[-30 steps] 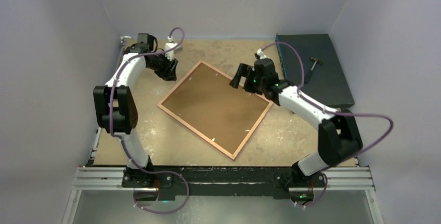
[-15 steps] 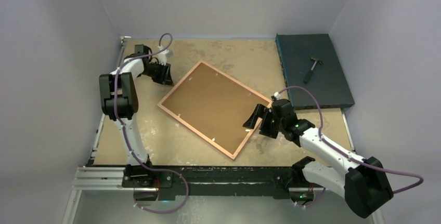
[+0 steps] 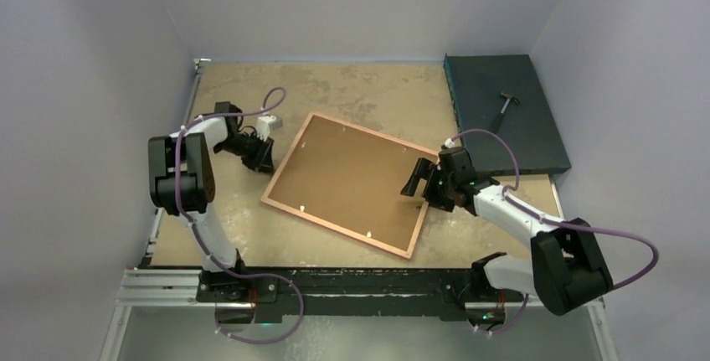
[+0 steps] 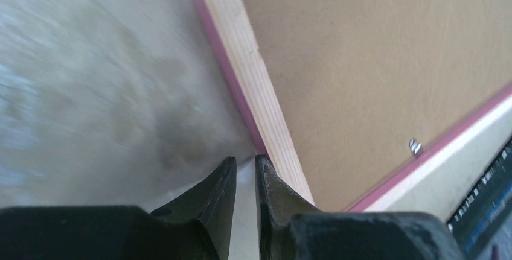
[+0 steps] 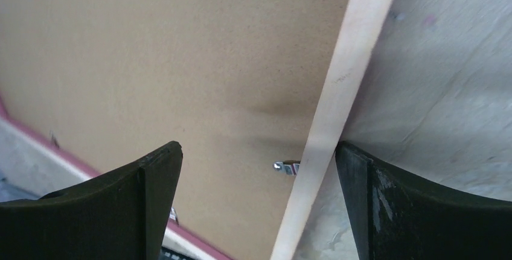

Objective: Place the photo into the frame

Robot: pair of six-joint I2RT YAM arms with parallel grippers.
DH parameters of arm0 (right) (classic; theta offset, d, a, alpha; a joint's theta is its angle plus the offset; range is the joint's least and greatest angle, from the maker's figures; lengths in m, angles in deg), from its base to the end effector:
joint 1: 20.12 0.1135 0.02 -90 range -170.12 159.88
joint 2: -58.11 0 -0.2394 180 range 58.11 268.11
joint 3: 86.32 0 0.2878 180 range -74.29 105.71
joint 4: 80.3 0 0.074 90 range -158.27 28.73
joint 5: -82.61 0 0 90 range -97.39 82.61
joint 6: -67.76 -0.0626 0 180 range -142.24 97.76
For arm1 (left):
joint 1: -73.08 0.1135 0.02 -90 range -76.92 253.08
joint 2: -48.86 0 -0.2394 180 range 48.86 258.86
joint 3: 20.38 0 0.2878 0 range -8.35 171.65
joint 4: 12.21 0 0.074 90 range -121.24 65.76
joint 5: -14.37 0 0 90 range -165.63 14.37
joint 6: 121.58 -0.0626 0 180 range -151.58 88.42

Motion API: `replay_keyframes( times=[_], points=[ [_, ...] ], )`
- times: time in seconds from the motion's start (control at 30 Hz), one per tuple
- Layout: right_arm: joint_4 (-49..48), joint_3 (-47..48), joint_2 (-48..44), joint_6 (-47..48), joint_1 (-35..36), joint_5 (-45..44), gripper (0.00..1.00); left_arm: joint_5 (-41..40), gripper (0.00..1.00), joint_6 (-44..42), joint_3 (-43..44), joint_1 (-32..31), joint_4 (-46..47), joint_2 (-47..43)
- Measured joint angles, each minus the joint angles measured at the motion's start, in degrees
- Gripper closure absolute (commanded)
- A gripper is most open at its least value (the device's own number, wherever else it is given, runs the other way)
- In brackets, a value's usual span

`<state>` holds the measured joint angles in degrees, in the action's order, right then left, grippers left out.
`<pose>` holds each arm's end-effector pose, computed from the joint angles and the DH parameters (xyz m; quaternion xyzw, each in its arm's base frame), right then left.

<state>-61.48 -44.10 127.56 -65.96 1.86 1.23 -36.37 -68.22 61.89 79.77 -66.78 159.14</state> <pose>0.2619 0.1158 0.1081 0.1468 0.9134 0.2610 0.2757 0.3750 0.0041 0.0815 0.2639 0.9024 -0.2891 0.1804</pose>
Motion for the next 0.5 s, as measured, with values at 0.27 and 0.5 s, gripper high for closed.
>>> replay_keyframes(
  times=[0.27, 0.5],
  points=[
    [3.4, 8.5, 8.9, 7.1, -1.7, -5.1, 0.01, -1.0, 0.78, -9.7, -8.2, 0.0, -9.3, -5.5],
    [8.7, 16.6, 7.0, 9.7, -2.1, -13.5, 0.01, -4.6, 0.78, -9.3, -9.4, 0.3, -11.0, -8.1]
  ],
)
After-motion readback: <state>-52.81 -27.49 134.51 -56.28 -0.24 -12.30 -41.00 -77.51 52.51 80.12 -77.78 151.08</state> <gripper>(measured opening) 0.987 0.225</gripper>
